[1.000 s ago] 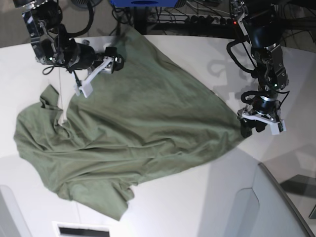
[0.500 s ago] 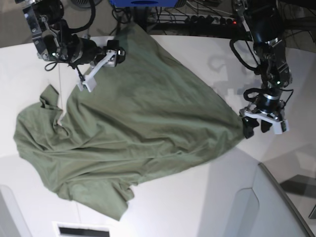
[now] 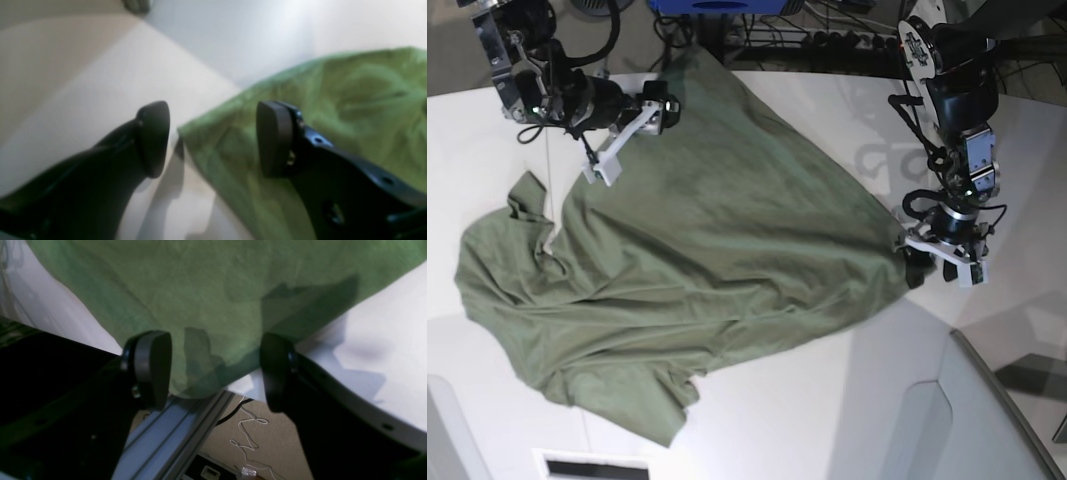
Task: Layout the t-shirt on the table in an organized manner, then fold the t-shirt properly
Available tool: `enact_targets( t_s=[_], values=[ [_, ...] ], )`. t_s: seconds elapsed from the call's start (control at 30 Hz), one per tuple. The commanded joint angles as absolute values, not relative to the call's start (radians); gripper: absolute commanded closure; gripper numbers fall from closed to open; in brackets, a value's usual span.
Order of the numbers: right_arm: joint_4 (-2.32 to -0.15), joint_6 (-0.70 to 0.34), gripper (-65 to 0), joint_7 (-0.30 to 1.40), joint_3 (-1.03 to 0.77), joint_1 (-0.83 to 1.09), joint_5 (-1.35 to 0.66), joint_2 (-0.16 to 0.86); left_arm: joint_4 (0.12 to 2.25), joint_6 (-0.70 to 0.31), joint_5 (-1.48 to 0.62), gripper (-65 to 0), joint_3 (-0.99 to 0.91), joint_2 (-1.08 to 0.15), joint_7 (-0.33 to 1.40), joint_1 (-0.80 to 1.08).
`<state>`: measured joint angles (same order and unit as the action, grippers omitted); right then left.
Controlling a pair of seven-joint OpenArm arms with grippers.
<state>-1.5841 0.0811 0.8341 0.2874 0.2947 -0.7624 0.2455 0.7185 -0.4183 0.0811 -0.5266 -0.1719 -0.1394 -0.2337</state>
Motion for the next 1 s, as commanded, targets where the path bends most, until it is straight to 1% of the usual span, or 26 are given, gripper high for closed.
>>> enact_targets(
  t_s=[0.0, 0.2, 0.37, 0.47, 0.53, 0.57, 0.67, 0.7, 0.73, 0.77, 0.87, 0.97],
  values=[
    [-1.604, 0.076, -39.0, 0.828, 0.285, 0.291, -0.774, 0.249, 0.733, -0.421, 0.073, -39.3, -0.527, -0.185, -0.163, -0.252],
    [-1.604, 0.076, -39.0, 0.828, 0.285, 0.291, -0.774, 0.249, 0.720, -0.421, 0.073, -39.3, -0.527, -0.185, -0.162, -0.271],
    [-1.604, 0.076, -39.0, 0.828, 0.285, 0.291, -0.774, 0.249, 0.619, -0.421, 0.073, -39.3, -0.527, -0.206, -0.162, -0.312],
    [-1.604, 0.076, -39.0, 0.828, 0.285, 0.291, -0.774, 0.249, 0.601, -0.421, 0.073, -39.3, -0.527, -0.208, -0.162, -0.328],
    [-1.604, 0.076, -39.0, 0.828, 0.285, 0.291, -0.774, 0.249, 0.601, -0.421, 0.073, -37.8, -0.527, -0.208, -0.162, -0.329],
    [-1.604, 0.076, -39.0, 0.828, 0.285, 0.291, -0.774, 0.249, 0.601, -0.421, 0.073, -33.7, -0.527, -0.208, -0.162, -0.329],
    [-1.604, 0.076, -39.0, 0.828, 0.285, 0.291, -0.774, 0.249, 0.599, -0.421, 0.073, -13.3, -0.527, -0.217, -0.162, -0.328],
    [-1.604, 0.076, -39.0, 0.828, 0.285, 0.291, -0.774, 0.249, 0.599, -0.421, 0.073, -7.4, -0.527, -0.219, -0.162, -0.328],
    [-1.604, 0.076, -39.0, 0.828, 0.285, 0.291, -0.774, 0.249, 0.599, -0.421, 0.073, -2.8, -0.527, -0.220, -0.162, -0.326],
    [-1.604, 0.076, -39.0, 0.828, 0.285, 0.291, -0.774, 0.249, 0.598, -0.421, 0.073, 0.0, -0.527, -0.222, -0.162, -0.326],
    [-1.604, 0.076, -39.0, 0.828, 0.285, 0.291, -0.774, 0.249, 0.598, -0.412, 0.073, 0.0, -0.527, -0.222, -0.160, -0.325],
    [-1.604, 0.076, -39.0, 0.828, 0.285, 0.291, -0.774, 0.249, 0.598, -0.352, 0.073, 0.0, -0.527, -0.228, -0.160, -0.323]
  ],
)
